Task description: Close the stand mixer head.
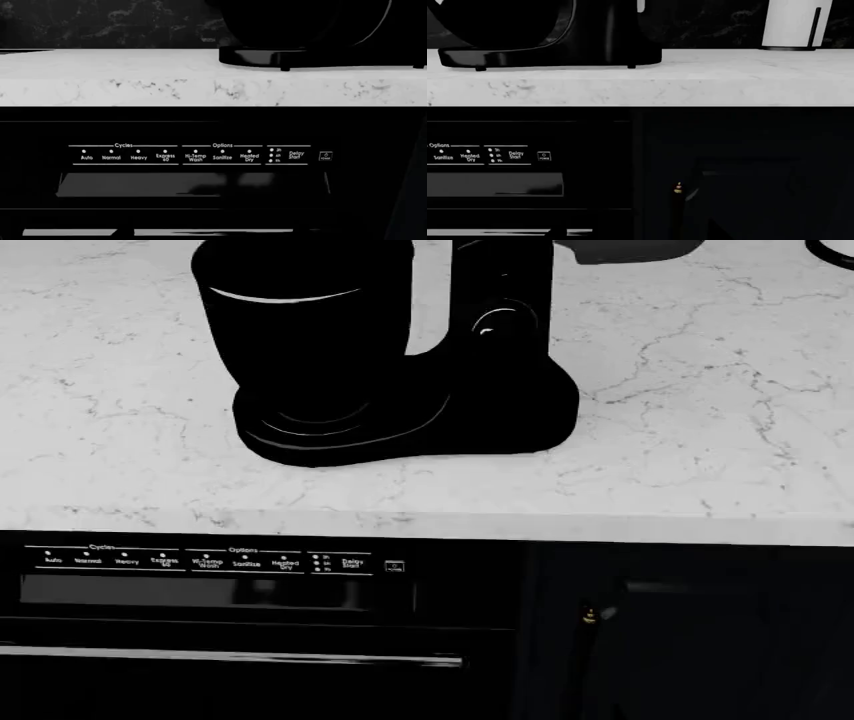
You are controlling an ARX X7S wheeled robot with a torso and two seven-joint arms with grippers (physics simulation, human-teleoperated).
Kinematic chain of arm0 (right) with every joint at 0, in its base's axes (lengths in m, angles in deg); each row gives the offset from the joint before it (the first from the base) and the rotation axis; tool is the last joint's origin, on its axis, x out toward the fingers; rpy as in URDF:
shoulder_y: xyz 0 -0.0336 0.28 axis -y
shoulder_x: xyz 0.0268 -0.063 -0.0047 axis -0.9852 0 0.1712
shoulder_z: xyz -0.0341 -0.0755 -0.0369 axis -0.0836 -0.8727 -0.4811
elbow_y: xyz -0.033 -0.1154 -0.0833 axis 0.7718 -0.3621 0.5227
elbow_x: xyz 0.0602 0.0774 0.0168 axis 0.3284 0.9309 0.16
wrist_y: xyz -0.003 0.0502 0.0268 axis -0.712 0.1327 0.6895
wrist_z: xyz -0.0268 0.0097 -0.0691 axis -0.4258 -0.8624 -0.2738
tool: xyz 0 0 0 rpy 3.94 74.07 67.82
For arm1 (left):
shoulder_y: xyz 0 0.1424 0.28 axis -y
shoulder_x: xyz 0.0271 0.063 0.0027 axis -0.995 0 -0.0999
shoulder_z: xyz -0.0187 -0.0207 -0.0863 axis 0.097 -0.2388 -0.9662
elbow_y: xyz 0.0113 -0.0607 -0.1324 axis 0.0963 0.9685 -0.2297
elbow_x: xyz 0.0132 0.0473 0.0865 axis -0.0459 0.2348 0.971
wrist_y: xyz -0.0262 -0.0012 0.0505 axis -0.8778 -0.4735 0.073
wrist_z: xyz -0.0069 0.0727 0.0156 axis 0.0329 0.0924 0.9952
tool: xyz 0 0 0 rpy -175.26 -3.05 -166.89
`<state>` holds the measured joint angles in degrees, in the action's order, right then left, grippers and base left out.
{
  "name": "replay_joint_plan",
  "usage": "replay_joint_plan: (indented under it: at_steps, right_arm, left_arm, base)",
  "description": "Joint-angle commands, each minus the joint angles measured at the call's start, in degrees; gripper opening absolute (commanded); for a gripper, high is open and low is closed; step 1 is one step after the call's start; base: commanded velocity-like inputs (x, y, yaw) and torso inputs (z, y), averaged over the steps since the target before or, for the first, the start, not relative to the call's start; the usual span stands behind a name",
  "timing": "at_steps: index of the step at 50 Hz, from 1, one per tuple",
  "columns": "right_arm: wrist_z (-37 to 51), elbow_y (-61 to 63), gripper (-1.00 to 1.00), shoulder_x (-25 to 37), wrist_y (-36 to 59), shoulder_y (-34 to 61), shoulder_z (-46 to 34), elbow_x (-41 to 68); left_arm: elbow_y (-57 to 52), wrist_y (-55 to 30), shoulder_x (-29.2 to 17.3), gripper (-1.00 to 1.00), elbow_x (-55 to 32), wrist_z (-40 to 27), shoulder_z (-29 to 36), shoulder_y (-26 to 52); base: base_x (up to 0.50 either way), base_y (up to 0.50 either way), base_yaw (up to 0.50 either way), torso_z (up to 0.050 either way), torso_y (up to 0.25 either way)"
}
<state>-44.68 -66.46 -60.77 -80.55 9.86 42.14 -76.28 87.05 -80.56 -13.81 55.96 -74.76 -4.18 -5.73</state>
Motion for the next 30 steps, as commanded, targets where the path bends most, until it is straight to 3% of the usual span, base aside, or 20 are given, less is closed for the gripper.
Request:
replay_joint_plan:
  at_steps: [1, 2, 12, 15, 16, 17, 18, 19, 21, 26, 30]
  right_arm:
    - [4.4, -0.3, 1.00, 3.6, -0.5, 0.0, -4.4, 3.6]
    - [5.1, 0.1, 1.00, 3.7, -0.1, 0.1, -4.6, 2.9]
    - [6.2, 0.3, 1.00, 4.3, -0.6, 0.0, -4.8, 4.2]
    - [6.5, 0.6, 1.00, 4.4, -0.8, -0.2, -4.9, 4.6]
    - [34.7, 27.7, 1.00, 35.5, -14.1, -27.2, -8.0, 29.2]
    - [2.2, 3.6, 1.00, 0.2, -8.1, -8.6, -2.3, 3.4]
    - [3.1, 4.7, 1.00, 0.6, -8.8, -10.8, -2.9, 3.7]
    - [4.3, 6.6, 1.00, 0.9, -9.1, -12.7, -3.3, 3.0]
    - [4.6, 9.2, 1.00, 1.3, -10.8, -15.8, -3.6, 5.3]
    - [5.5, 12.4, 1.00, 2.3, -11.6, -18.5, -4.9, 6.7]
    - [8.1, 14.2, 1.00, 2.7, -11.0, -19.8, -5.8, 3.5]
  left_arm:
    - [-0.1, 0.0, -3.0, 1.00, 0.0, -3.6, 3.6, 0.0]
    - [-0.4, 0.2, -3.1, 1.00, -3.2, -3.7, 3.6, -0.1]
    - [-1.0, 2.4, -3.9, 1.00, -4.6, -4.7, 4.2, -0.5]
    - [-3.1, 2.7, -5.2, 1.00, -7.9, -1.4, 4.7, -1.9]
    - [-30.3, -11.5, -13.4, 1.00, 4.1, -9.8, 8.3, -3.8]
    - [-8.6, -2.2, -0.6, 1.00, 0.4, -0.4, 1.9, -6.5]
    - [-10.2, -0.9, -0.9, 1.00, 0.6, -1.1, 2.5, -6.7]
    - [-18.8, -8.4, -1.3, 1.00, 2.4, -1.8, 3.5, -11.1]
    - [-29.6, -10.4, -2.1, 1.00, 0.5, -1.7, 2.8, -15.7]
    - [-32.5, -9.8, -2.8, 1.00, -1.3, -3.6, 1.3, -18.2]
    - [-34.6, -7.6, -3.8, 1.00, 3.3, -4.6, 5.1, -20.5]
  base:
    - [0.00, 0.00, 0.00, 0.000, 0.000]
    - [0.00, 0.00, 0.00, 0.000, 0.000]
    - [0.00, 0.00, 0.00, 0.000, 0.000]
    - [0.00, 0.00, 0.00, 0.033, 0.000]
    - [0.00, 0.00, 0.00, 0.000, 0.000]
    - [0.00, 0.00, 0.00, 0.000, 0.000]
    - [0.00, 0.00, 0.00, 0.000, 0.000]
    - [0.00, 0.00, 0.00, 0.000, 0.000]
    - [0.00, 0.00, 0.00, -0.014, 0.000]
    - [0.00, 0.00, 0.00, -0.012, 0.000]
    - [0.00, 0.00, 0.00, -0.012, 0.000]
